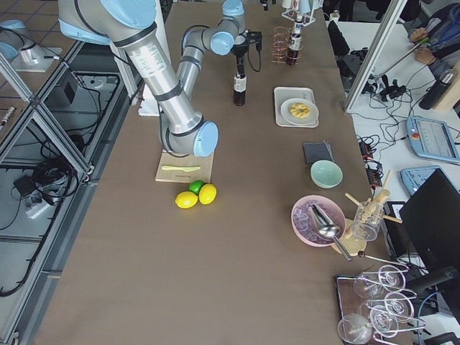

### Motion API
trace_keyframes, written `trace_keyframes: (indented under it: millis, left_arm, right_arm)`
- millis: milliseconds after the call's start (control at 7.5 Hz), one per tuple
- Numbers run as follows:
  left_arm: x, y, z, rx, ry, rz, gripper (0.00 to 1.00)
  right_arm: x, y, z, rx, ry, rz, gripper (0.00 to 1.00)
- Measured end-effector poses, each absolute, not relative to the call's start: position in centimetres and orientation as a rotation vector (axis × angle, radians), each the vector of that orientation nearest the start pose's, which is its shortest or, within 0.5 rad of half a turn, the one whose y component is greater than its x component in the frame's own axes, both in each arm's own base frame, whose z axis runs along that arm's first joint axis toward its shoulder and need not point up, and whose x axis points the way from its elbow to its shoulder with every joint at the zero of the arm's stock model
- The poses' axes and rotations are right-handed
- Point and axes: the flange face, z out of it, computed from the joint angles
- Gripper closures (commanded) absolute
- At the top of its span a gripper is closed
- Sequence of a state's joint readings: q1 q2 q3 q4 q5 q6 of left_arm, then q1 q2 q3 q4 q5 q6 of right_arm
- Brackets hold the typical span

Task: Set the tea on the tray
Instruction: 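Lower the right gripper over the bottle and grasp its neck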

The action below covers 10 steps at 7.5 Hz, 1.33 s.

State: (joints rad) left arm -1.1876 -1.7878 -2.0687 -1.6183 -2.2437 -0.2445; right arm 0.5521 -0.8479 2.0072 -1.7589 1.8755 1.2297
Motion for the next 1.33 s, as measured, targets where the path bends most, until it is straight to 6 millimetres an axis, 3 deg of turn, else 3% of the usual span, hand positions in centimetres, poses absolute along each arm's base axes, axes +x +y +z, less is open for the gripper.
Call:
trace_keyframes:
  millis: [133,400,667,1067,1200,1333]
  left_arm:
    - [12.6,-50.3,31.1,0.500,0.840,0.383,0.04]
    - [12.5,-50.3,31.1,0.499,0.841,0.378,0.04]
    - [12.5,-50.3,31.1,0.498,0.842,0.376,0.04]
    - [12.5,-50.1,31.9,0.486,0.837,0.376,0.04]
    - [12.5,-50.1,32.2,0.482,0.836,0.376,0.04]
    - [12.4,-50.0,32.4,0.479,0.835,0.376,0.04]
  right_arm:
    - [-46.1,-38.5,7.7,0.159,-0.982,0.061,0.06]
    - [-48.4,-37.9,7.1,0.153,-0.968,0.067,0.12]
    - [-50.0,-37.2,7.5,0.167,-0.944,0.075,0.41]
    - [-51.4,-36.5,8.0,0.165,-0.922,0.102,0.56]
    - [-51.7,-36.5,8.1,0.166,-0.917,0.105,0.69]
    - [-51.9,-36.6,8.2,0.168,-0.913,0.107,0.96]
